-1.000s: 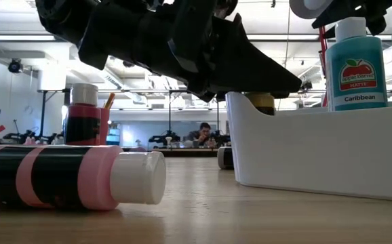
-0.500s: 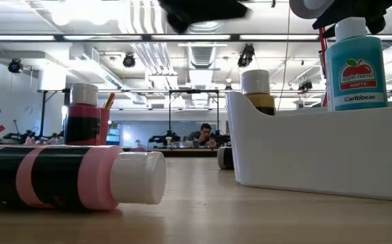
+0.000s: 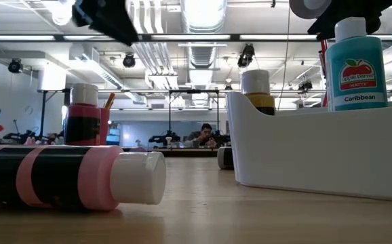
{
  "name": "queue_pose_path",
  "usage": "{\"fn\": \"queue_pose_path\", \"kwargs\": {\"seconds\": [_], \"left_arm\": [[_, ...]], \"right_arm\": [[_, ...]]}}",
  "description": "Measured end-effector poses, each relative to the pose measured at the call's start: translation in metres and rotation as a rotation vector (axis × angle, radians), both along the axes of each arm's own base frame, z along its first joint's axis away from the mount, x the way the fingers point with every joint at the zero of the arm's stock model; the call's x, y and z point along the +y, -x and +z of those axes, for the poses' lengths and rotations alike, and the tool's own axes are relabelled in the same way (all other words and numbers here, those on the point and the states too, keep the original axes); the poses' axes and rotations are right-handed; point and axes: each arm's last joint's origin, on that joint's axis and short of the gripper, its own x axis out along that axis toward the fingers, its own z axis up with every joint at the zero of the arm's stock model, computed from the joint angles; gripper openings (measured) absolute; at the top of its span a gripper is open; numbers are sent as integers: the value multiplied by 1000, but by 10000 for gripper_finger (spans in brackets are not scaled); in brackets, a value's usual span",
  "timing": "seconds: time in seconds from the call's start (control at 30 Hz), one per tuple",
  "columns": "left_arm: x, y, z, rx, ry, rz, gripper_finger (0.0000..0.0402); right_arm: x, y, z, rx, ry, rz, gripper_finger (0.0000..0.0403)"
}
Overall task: Pick & Place Paint Supplies
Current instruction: Put the orange paintbrush into the pink cup
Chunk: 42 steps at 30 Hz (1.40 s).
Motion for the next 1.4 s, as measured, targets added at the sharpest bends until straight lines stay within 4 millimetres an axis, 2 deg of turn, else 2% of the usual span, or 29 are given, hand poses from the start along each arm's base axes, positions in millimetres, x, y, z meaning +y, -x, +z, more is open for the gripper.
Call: {"fn": "queue_pose_path", "kwargs": {"seconds": [0.13,0.27,0.53,0.67,0.9,1.13,1.23,1.4], "left_arm": [[21,13,0,11,53,158,181],[48,6,-5,89,43,201,181],[134,-16,-16,164,172,196,181],[168,-24,-22,208,184,185,181],[208,-54,-37,349,166,139,181],[247,-75,-64,482,248,99,181],[263,-80,-77,470,329,66,181],[285,-80,-98,489,387,118,181]], "right_arm": [[4,-8,-1,-7,1,3,263],[3,-14,-1,-29,-10,-18,272],[-8,-17,-2,-39,-101,-54,276],[-11,-20,-3,-28,-157,-43,263],[-16,-26,-4,-44,-178,-69,247],[-17,-31,-7,-47,-237,-64,259],[-16,-35,-10,-39,-247,-68,268],[-15,-42,-15,-18,-241,-80,279]]}}
